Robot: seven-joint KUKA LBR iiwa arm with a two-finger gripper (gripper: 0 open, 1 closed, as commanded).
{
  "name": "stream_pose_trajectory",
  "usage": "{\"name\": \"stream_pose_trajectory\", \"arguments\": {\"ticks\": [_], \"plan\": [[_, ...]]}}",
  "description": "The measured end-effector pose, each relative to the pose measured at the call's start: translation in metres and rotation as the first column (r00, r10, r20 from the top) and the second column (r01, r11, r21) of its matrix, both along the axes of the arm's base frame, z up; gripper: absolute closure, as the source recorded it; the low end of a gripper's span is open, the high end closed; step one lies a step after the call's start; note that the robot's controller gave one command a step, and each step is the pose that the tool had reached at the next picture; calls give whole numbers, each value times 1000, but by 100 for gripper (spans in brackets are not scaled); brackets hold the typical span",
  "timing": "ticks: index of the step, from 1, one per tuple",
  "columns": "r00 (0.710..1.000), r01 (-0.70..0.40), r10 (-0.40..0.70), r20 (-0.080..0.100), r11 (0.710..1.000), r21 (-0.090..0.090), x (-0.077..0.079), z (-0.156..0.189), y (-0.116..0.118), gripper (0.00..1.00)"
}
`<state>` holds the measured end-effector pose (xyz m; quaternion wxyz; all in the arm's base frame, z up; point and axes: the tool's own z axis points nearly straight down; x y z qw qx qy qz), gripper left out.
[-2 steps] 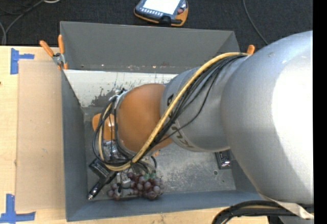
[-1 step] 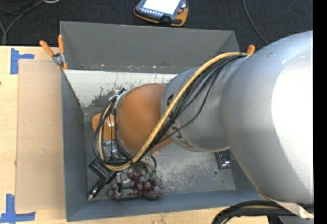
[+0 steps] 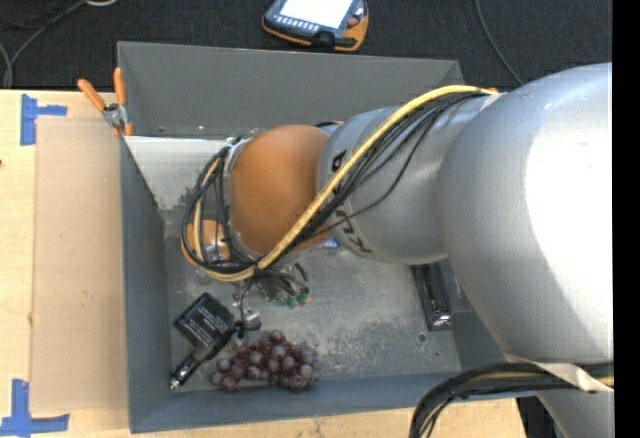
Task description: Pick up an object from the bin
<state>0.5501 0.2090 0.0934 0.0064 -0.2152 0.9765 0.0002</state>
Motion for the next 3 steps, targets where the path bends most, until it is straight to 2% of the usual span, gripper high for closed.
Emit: {"name": "stream_pose_trajectory", "arguments": {"ticks": [1,2,3], "plan": [[995,97,-97,-5,995,0,-43,83,5,0],[999,38,-38,-2,999,0,-16,2,6,0],[996,-91,91,6,996,2,-57,44,-36,100]]}}
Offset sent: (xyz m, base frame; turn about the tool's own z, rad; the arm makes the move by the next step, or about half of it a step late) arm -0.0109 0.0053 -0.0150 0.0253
